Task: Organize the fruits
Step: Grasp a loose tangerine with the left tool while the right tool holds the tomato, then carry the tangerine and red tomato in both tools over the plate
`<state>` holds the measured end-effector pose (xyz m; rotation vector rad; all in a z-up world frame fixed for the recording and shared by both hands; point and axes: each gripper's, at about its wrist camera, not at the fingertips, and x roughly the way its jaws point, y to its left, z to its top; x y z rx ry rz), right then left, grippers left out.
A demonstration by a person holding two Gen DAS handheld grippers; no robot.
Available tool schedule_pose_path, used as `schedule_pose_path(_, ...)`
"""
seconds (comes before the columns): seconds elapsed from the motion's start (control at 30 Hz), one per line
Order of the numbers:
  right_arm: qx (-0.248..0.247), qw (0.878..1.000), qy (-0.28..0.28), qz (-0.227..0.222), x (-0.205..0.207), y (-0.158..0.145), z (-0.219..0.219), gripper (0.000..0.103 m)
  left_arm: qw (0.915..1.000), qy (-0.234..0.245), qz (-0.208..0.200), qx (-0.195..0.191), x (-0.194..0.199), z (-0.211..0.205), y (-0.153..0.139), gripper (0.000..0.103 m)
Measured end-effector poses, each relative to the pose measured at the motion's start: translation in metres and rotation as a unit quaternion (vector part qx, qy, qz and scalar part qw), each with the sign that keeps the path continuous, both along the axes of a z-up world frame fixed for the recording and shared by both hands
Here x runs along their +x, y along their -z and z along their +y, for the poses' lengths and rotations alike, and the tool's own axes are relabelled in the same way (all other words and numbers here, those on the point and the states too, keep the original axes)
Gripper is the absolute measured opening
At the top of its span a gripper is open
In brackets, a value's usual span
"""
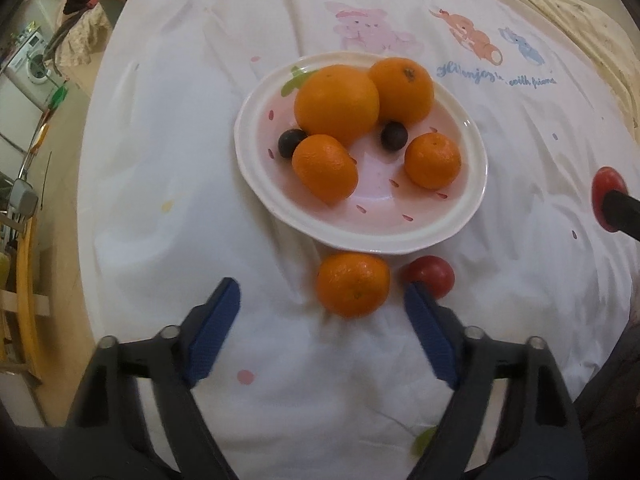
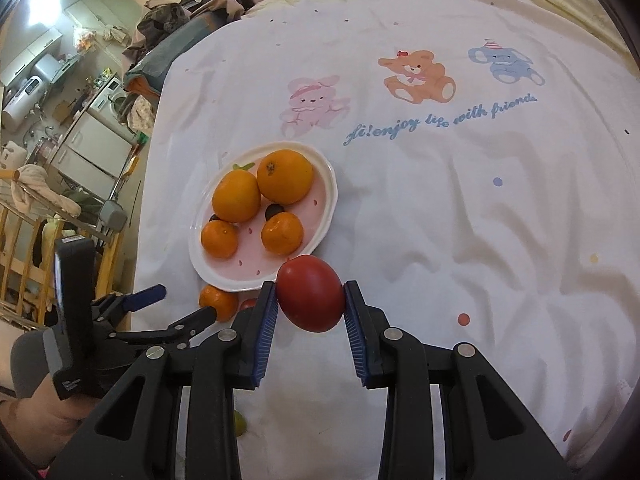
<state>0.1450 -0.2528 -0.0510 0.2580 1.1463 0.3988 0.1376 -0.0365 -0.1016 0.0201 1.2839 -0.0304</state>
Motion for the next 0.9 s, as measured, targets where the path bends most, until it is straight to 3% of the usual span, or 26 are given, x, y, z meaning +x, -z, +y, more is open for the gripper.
schedule_pose_path(0.17,-0.002,1.000,0.003,-0.003,-0.001,-0.001,-0.002,0.035,0.9996,-0.014,0.016,-0.018,0.007,0.004,0.009,0.067)
schedule_pose_path(0.3,-0.003,1.000,0.006,-0.001,0.000,-0.001,-0.004,0.035,0.9985,-0.013,0.026,-0.047,0.008,0.004,0.012,0.049)
schedule_pose_path(0.37,-0.002,1.000,0.006,0.000,-0.001,0.000,-0.005,0.035,0.9979,-0.002,0.027,-0.059,0.006,0.001,0.009,0.033)
schedule_pose_path(0.9,-0.016,1.000,0.008,-0.002,-0.002,0.001,-0.005,0.035,0.9980,0.004,0.021,-0.059,-0.005,0.003,0.001,0.031)
